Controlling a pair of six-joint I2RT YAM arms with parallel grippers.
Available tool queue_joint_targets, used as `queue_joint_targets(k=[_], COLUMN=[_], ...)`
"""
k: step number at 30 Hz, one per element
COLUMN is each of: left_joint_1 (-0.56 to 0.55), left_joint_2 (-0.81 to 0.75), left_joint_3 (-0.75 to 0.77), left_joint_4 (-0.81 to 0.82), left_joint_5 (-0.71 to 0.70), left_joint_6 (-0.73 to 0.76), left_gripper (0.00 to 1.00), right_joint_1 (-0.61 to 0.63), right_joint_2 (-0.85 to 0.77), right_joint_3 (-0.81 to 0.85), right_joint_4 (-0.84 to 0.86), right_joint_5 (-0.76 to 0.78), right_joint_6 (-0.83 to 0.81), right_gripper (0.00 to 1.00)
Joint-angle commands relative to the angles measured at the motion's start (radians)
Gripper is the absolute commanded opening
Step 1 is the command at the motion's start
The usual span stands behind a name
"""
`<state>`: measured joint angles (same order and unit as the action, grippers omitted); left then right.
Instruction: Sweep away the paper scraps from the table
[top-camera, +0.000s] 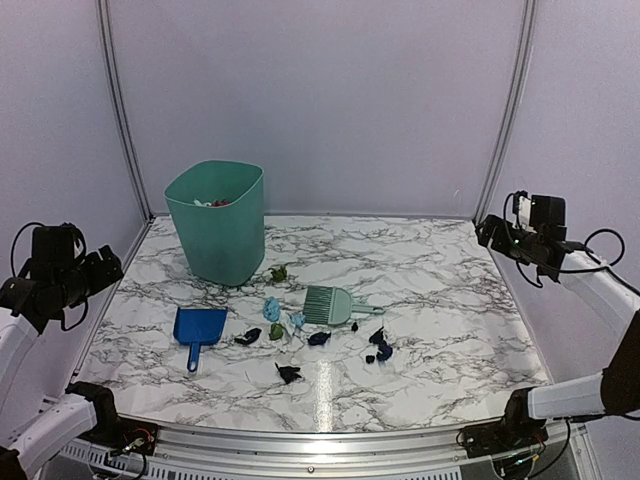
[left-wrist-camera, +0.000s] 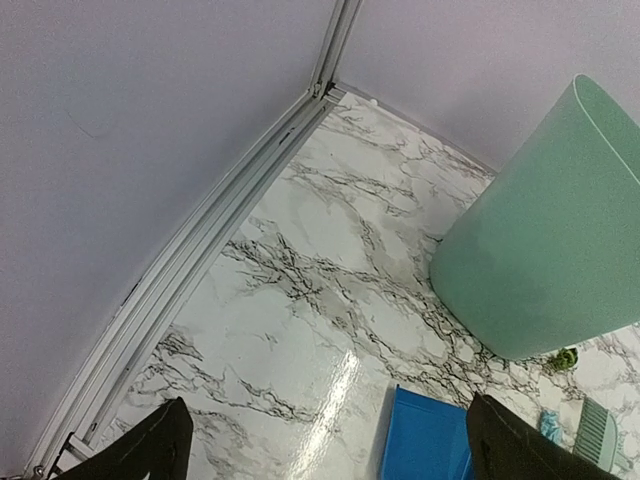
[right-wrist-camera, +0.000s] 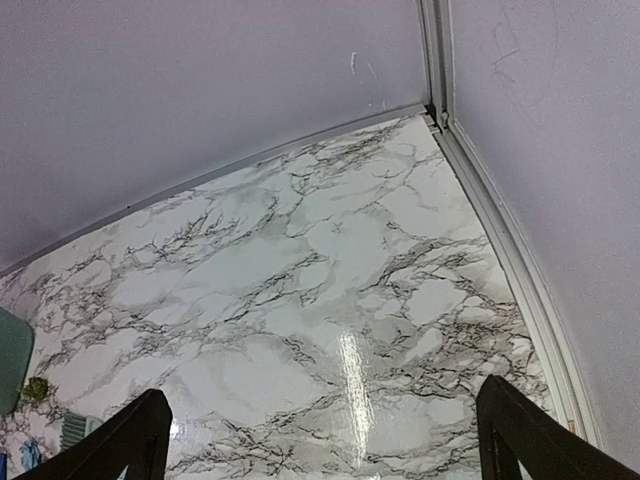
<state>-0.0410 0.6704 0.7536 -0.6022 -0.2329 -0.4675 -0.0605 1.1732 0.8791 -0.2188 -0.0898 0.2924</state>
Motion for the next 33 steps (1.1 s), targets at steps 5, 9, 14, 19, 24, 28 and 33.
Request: queue_joint_targets(k=[5, 9, 14, 19, 24, 28, 33], left_joint_1=[-0.051, -0.078, -0.115, -0.166, -0.220, -0.265, -0.347], left_joint_2=[0.006, 0.015, 0.040, 0.073, 0.155, 0.205, 0.243], left_joint_3=[-0.022, -0.023, -0.020, -0.018, 0.019, 0.032, 0.016], left_joint_4=[-0.008, -0.008, -0.007, -0.008, -0.058, -0.123, -0.137], left_joint_5=[0.039, 0.059, 0.078, 0.069, 0.102, 0.136, 0.115], left_joint_6=[0.008, 0.012, 0.018, 0.014, -0.024, -0.083, -0.120], left_gripper=[0.99, 0.99, 0.97, 0.92, 0.85, 0.80, 0.78], right_joint_1=[0.027, 0.056, 0.128, 0.214, 0.316, 0.369, 0.445], right_joint_2=[-0.055, -0.088, -0.099, -0.074, -0.042, -0.015, 0.030], right_joint_3=[0.025, 0.009, 0.004, 0.025, 0.062, 0.092, 0.111], right_joint_4=[-0.118, -0.122, -0.103, -0.118, -0.136, -0.144, -0.134], right_joint_5=[-0.030, -0.039, -0.086, -0.071, 0.006, 0.030, 0.066], right_joint_6=[0.034, 0.005, -0.025, -0.023, 0.018, 0.064, 0.080], right_gripper=[0.99, 0.99, 0.99, 0.99, 0.99, 0.99, 0.98])
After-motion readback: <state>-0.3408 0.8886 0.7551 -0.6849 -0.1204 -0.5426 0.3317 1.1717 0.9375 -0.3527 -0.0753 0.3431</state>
